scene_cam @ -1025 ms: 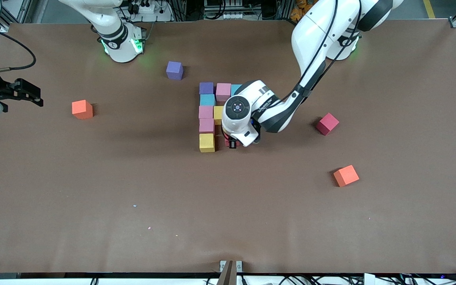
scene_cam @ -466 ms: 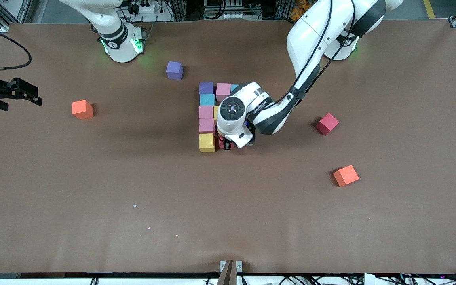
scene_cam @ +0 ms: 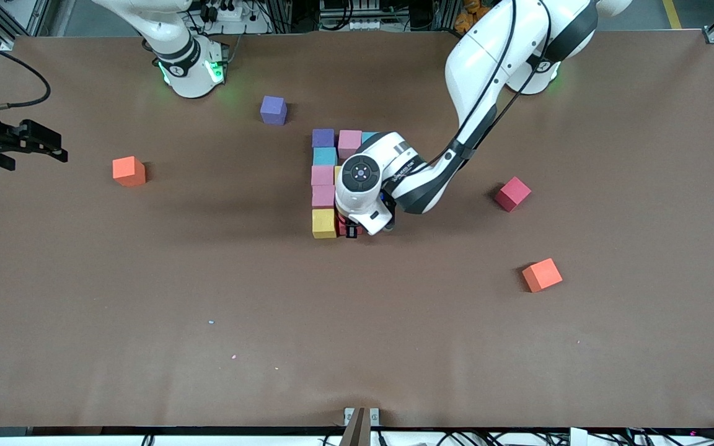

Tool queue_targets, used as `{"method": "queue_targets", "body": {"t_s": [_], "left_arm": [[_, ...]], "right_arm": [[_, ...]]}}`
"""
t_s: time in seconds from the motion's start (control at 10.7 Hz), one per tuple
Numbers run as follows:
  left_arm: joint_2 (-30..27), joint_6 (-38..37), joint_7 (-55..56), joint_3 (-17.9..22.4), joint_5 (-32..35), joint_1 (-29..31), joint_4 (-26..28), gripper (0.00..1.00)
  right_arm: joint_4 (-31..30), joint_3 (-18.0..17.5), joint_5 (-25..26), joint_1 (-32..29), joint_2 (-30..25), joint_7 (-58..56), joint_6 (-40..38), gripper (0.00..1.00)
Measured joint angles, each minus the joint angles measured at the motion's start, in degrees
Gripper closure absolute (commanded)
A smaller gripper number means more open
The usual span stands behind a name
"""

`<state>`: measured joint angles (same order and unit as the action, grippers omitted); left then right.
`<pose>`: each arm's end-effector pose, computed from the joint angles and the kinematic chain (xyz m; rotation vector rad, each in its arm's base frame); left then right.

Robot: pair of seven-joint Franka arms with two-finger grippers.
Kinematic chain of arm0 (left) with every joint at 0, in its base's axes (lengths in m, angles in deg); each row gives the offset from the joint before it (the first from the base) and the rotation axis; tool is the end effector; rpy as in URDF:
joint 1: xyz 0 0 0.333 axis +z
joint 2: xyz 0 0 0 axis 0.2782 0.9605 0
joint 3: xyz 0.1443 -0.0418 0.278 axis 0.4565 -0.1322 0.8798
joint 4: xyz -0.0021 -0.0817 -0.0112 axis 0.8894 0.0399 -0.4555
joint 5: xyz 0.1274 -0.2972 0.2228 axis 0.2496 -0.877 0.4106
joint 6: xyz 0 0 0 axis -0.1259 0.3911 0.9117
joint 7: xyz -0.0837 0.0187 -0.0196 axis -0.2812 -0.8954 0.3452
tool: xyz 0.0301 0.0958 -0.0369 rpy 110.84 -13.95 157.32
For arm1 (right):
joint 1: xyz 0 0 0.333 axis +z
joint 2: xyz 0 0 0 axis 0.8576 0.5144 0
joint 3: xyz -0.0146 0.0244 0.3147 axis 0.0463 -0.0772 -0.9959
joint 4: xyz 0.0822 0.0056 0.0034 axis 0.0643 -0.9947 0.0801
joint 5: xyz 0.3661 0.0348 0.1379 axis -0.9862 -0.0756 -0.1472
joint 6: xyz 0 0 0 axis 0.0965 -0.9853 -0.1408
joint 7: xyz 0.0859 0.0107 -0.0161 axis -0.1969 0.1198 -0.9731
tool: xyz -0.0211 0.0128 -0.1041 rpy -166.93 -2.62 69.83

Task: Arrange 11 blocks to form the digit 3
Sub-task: 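Lower the pink block beside yellow with the left gripper and open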

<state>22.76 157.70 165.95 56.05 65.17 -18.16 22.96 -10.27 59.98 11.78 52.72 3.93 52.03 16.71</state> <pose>0.5011 -0.5459 0.2075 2.2415 2.1804 -0.2371 0.5401 -0.0303 0.5989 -3.1008 -0.2243 0.1409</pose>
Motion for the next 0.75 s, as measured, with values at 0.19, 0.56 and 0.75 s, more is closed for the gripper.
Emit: {"method": "queue_targets", "body": {"t_s": [0.19, 0.56, 0.75], "left_arm": [[0.08, 0.43, 0.00, 0.69, 0.00, -0.64, -0.10, 1.00], [0.20, 1.03, 0.00, 1.08, 0.00, -0.82, -0.18, 1.00], [0.25, 1.40, 0.00, 1.19, 0.00, -0.82, -0.20, 1.00]], "right_arm": [[0.00, 0.00, 0.00, 0.00, 0.00, 0.00, 0.00, 0.00], [0.00, -0.03, 0.00, 0.00, 0.00, 0.00, 0.00, 0.00], [0.00, -0.05, 0.00, 0.00, 0.00, 0.00, -0.08, 0.00]]}}
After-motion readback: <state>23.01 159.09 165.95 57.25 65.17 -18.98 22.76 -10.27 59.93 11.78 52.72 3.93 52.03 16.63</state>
